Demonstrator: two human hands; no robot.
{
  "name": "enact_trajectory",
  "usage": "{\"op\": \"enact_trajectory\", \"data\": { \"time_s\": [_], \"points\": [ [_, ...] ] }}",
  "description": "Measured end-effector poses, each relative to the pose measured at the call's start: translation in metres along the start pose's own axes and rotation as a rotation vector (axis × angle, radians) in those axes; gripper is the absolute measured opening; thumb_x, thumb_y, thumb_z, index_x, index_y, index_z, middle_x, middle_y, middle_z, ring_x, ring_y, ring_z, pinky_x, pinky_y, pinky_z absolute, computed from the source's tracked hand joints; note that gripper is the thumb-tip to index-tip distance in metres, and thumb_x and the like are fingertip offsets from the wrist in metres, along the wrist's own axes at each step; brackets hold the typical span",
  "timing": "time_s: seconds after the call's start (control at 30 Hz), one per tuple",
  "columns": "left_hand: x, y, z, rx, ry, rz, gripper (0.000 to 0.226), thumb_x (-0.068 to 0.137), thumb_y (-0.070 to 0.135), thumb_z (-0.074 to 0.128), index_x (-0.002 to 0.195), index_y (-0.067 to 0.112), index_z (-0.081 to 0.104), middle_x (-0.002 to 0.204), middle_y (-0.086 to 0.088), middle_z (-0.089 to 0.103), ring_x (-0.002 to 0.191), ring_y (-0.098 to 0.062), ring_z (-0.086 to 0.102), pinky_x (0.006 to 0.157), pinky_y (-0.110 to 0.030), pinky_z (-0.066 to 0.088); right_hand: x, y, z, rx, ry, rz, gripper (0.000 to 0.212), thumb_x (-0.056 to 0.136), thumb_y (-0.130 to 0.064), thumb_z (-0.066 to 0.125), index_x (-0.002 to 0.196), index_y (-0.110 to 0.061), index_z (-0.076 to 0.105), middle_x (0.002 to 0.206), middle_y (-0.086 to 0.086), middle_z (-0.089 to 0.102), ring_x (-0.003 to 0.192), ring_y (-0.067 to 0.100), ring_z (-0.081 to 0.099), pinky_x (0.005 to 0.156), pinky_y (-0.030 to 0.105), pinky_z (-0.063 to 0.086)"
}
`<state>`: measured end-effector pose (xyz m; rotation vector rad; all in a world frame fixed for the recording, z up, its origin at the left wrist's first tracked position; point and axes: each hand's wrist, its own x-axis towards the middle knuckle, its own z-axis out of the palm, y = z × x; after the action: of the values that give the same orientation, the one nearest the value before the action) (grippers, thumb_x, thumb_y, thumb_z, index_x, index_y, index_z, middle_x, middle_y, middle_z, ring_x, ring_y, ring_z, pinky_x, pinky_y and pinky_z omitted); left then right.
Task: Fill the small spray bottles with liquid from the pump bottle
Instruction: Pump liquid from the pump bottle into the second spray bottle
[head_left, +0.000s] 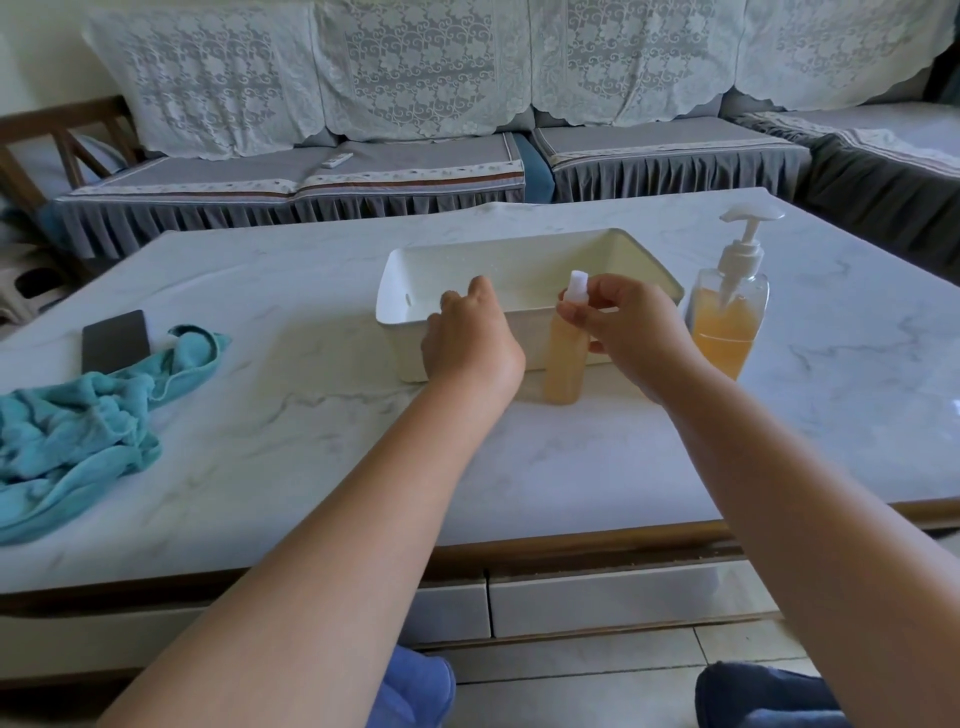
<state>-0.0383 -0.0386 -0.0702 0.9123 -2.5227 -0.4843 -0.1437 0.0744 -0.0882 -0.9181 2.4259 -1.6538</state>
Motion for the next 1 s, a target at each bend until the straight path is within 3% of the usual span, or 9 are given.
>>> {"op": "enact_trajectory", "data": {
  "time_s": [0.13, 0.27, 0.43, 0.53, 0.67, 0.8, 0.93, 1.0],
  "points": [
    [0.001, -0.003, -0.001, -0.087, -0.013, 0.004, 0.03, 0.084, 0.009, 0.065, 0.109, 0.015, 0.048, 0.111, -0.008, 0.057, 0.081, -0.023, 0.049, 0.067, -0.03, 0.035, 0.0, -0.003, 0.007, -0.011, -0.003, -0.006, 0.025, 0.086, -0.036, 0.071, 0.097, -0.014, 0.072, 0.096, 0.008, 0.071, 0.095, 0.032, 0.066, 0.085, 0.056, 0.054],
    [0.001, 0.002, -0.013, -0.142, 0.077, 0.029, 0.032, 0.085, 0.008, 0.063, 0.111, 0.014, 0.045, 0.106, -0.007, 0.06, 0.083, -0.024, 0.052, 0.065, -0.03, 0.036, 0.0, -0.004, 0.012, -0.033, -0.01, -0.003, 0.024, 0.086, -0.037, 0.071, 0.098, -0.016, 0.071, 0.092, 0.005, 0.071, 0.091, 0.029, 0.066, 0.085, 0.053, 0.055],
    [0.0, 0.018, -0.038, -0.271, 0.235, 0.05, 0.037, 0.082, 0.015, 0.059, 0.115, 0.013, 0.043, 0.095, 0.001, 0.053, 0.084, -0.024, 0.053, 0.066, -0.03, 0.038, -0.001, -0.012, 0.0, -0.03, -0.021, 0.002, 0.035, 0.086, -0.041, 0.07, 0.116, -0.023, 0.066, 0.097, -0.01, 0.068, 0.096, 0.013, 0.065, 0.089, 0.045, 0.056],
    [-0.006, 0.033, -0.044, -0.4, 0.287, 0.106, 0.038, 0.081, 0.019, 0.059, 0.117, 0.018, 0.047, 0.096, -0.001, 0.059, 0.087, -0.025, 0.057, 0.07, -0.033, 0.044, 0.0, -0.02, -0.017, 0.019, 0.013, -0.014, 0.033, 0.09, -0.04, 0.066, 0.117, -0.021, 0.066, 0.099, -0.009, 0.068, 0.095, 0.015, 0.067, 0.088, 0.043, 0.057],
    [-0.018, 0.059, -0.033, -0.467, 0.285, 0.275, 0.045, 0.082, 0.019, 0.061, 0.125, 0.023, 0.052, 0.097, -0.003, 0.066, 0.092, -0.024, 0.06, 0.082, -0.034, 0.048, 0.003, -0.025, -0.041, 0.084, 0.18, -0.088, 0.011, 0.093, -0.029, 0.065, 0.104, -0.027, 0.067, 0.088, -0.008, 0.069, 0.089, 0.022, 0.069, 0.083, 0.045, 0.059],
    [-0.023, 0.08, -0.013, -0.485, 0.221, 0.365, 0.054, 0.086, 0.023, 0.066, 0.136, 0.019, 0.047, 0.097, -0.003, 0.066, 0.096, -0.024, 0.06, 0.09, -0.035, 0.045, 0.008, -0.023, -0.067, -0.004, 0.381, -0.189, 0.018, 0.087, -0.023, 0.059, 0.101, -0.029, 0.068, 0.089, -0.005, 0.07, 0.083, 0.016, 0.068, 0.082, 0.046, 0.057],
    [-0.019, 0.092, 0.006, -0.496, 0.162, 0.332, 0.053, 0.083, 0.029, 0.072, 0.126, 0.013, 0.044, 0.098, 0.001, 0.059, 0.092, -0.02, 0.057, 0.074, -0.027, 0.04, 0.005, -0.016, -0.09, -0.147, 0.583, -0.31, 0.028, 0.089, -0.006, 0.055, 0.109, -0.018, 0.07, 0.106, 0.004, 0.064, 0.087, 0.014, 0.064, 0.08, 0.023, 0.053],
    [-0.016, 0.098, 0.011, -0.499, 0.126, 0.311, 0.049, 0.082, 0.029, 0.073, 0.119, 0.013, 0.046, 0.096, 0.007, 0.053, 0.085, -0.014, 0.052, 0.071, -0.024, 0.037, 0.004, -0.01, -0.1, -0.229, 0.608, -0.337, 0.032, 0.089, -0.002, 0.056, 0.114, -0.016, 0.07, 0.111, 0.007, 0.06, 0.098, 0.018, 0.061, 0.086, 0.024, 0.05]
  ]
}}
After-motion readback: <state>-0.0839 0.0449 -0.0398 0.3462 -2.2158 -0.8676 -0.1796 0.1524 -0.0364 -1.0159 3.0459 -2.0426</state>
